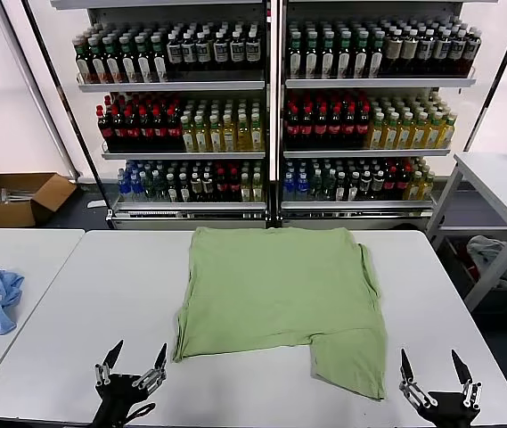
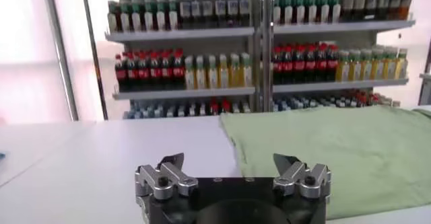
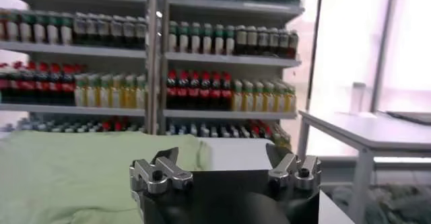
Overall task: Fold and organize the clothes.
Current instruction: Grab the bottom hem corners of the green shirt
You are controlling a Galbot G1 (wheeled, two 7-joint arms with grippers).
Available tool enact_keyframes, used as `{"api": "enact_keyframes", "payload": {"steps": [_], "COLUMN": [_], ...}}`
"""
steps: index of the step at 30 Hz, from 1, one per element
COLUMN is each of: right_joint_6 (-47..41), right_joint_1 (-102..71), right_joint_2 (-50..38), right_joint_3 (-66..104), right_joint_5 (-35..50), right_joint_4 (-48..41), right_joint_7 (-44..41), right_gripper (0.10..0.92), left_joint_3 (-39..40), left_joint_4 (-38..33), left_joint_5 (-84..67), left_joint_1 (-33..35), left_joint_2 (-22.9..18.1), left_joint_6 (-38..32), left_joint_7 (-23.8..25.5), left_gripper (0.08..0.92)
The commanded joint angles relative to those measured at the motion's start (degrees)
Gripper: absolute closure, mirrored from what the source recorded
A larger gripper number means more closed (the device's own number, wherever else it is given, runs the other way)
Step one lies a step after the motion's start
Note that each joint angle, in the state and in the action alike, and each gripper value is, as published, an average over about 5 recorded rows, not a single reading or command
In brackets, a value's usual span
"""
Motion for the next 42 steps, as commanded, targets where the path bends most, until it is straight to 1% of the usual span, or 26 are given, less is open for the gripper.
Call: {"api": "enact_keyframes", "payload": {"steps": [1, 6, 9, 14, 20, 28, 33, 42], "right_joint_6": [-14.60, -19.47, -20.65, -20.30, -20.28, -19.46, -19.10, -18.90], "right_joint_1": [2.80, 4.61, 5.19, 6.25, 9.15, 12.55, 13.77, 14.61], "right_joint_2": [-0.87, -1.32, -1.31, -0.95, -0.50, 0.41, 0.89, 1.33], "right_joint_3": [-0.06, -1.16, -2.22, -3.81, -4.51, -6.37, -7.13, -7.91], "right_joint_5": [10.96, 14.68, 15.75, 16.19, 16.29, 14.31, 13.67, 13.73], "right_joint_4": [2.99, 0.42, -1.13, -3.07, -4.97, -7.35, -7.99, -9.24], "right_joint_7": [0.89, -1.10, -1.49, -2.85, -5.04, -7.11, -7.56, -8.07], "right_gripper": [0.203, 0.203, 0.203, 0.203, 0.203, 0.203, 0.203, 0.203], "left_joint_3": [0.98, 2.37, 3.09, 4.07, 4.29, 4.88, 5.03, 5.31], "left_joint_4": [-2.81, -1.73, -0.81, 2.58, 5.11, 10.64, 12.82, 14.65], "left_joint_5": [-9.97, -10.23, -10.76, -13.09, -14.21, -13.94, -13.39, -13.49], "left_joint_1": [-5.93, -6.29, -7.02, -9.95, -11.80, -15.26, -15.52, -16.22], "left_joint_2": [1.32, 1.62, 1.53, 1.13, 0.47, -0.68, -0.87, -1.31], "left_joint_6": [15.38, 18.31, 19.12, 18.27, 16.90, 15.09, 12.96, 12.37], "left_joint_7": [0.09, 2.81, 3.88, 4.83, 5.46, 5.96, 6.53, 6.72], "left_gripper": [0.177, 0.177, 0.177, 0.177, 0.177, 0.177, 0.177, 0.177]}}
